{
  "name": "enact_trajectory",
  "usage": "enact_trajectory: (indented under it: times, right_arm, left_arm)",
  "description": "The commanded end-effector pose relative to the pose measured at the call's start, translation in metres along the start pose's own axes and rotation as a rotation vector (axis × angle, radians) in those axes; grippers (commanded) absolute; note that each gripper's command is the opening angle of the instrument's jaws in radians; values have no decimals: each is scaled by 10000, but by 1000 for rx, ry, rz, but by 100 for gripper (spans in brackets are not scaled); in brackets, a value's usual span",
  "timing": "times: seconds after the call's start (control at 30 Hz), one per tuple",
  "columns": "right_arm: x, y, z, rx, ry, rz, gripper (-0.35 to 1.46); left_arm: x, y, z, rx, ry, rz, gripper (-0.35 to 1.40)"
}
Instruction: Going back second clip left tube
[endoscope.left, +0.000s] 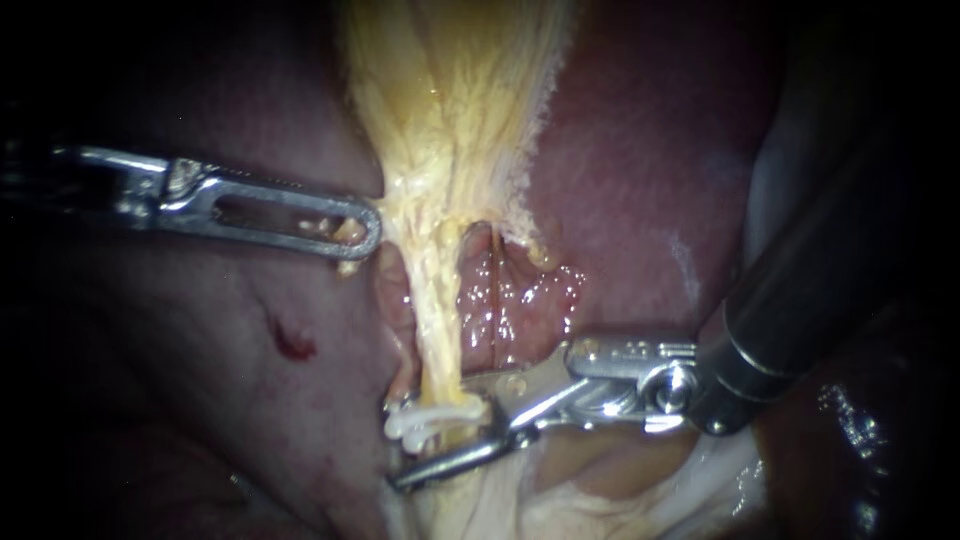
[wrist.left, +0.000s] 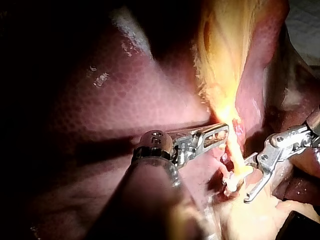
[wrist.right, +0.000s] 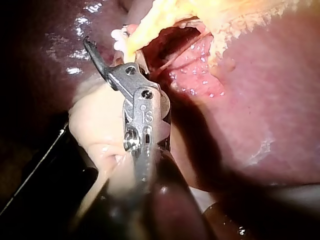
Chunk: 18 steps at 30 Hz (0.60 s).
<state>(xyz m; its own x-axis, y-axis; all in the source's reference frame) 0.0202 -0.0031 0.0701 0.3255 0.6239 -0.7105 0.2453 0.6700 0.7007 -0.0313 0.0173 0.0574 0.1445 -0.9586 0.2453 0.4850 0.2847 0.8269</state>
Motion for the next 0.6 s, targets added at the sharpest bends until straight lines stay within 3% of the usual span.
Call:
enact_trajectory:
  times: [0.03, 0.43, 0.6]
  right_arm:
    - [-1, 2, -1, -10, 0, -14, 50]
    - [-11, 33, -10, -124, 26, -146, 50]
    - [-13, 35, -15, -140, 38, -164, 50]
  left_arm:
    - [0, 0, 0, 0, 0, 0, -35]
    - [0, 0, 0, 0, 0, 0, -35]
    - [0, 0, 0, 0, 0, 0, -35]
